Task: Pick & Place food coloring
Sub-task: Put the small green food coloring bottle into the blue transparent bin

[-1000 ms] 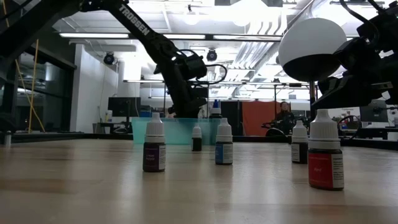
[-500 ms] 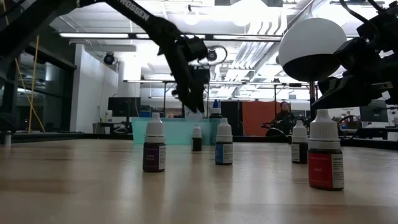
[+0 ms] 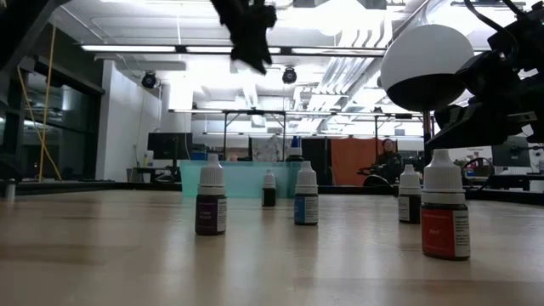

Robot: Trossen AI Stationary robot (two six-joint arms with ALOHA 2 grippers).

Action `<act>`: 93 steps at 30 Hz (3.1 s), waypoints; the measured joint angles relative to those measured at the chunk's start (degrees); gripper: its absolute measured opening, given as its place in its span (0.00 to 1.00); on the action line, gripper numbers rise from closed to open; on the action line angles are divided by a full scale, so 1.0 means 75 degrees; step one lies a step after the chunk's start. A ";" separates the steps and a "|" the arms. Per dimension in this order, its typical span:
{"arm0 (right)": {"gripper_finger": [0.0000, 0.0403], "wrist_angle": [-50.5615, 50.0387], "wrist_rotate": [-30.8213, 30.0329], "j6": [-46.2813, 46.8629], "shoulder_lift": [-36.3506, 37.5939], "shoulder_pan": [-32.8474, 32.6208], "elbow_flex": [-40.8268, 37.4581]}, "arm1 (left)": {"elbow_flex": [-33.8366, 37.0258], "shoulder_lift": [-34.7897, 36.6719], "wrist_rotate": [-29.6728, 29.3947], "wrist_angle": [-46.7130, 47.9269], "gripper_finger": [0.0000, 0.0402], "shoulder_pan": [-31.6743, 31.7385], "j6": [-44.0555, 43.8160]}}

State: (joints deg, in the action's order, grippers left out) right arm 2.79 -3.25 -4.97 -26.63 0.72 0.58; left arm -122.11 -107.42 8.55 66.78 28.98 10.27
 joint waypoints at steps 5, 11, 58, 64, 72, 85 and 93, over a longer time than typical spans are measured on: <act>0.00 0.0000 0.0002 0.0000 0.0001 0.0000 0.0001 | -0.0628 -0.0001 0.0010 0.0257 0.59 -0.0680 0.0431; 0.00 0.0000 0.0003 0.0000 0.0002 0.0000 0.0001 | -0.0736 -0.0130 0.0221 0.0267 0.59 -0.1590 0.0463; 0.00 -0.0015 0.0000 0.0000 0.0000 0.0001 0.0000 | -0.1593 -0.4616 -0.0215 -0.2446 0.59 -0.4106 0.0396; 0.00 -0.0007 0.0000 0.0000 0.0003 -0.0002 0.0000 | -0.1580 -0.4689 -0.0222 -0.2384 0.59 -0.4185 0.0372; 0.00 0.0003 0.0000 0.0000 0.0003 0.0000 0.0001 | -0.1570 -0.4736 -0.0280 -0.2339 0.59 -0.4184 0.0369; 0.00 -0.0003 0.0000 0.0000 0.0003 -0.0001 0.0001 | -0.1567 -0.4852 -0.0486 -0.2366 0.59 -0.4169 0.0359; 0.00 -0.0018 0.0000 0.0000 0.0003 0.0001 0.0000 | -0.1537 -0.5074 -0.0249 -0.2520 0.59 -0.4203 -0.0005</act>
State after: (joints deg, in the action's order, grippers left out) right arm 2.65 -3.25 -4.97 -26.61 0.73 0.58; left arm -133.64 -145.47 6.68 47.88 -2.54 10.23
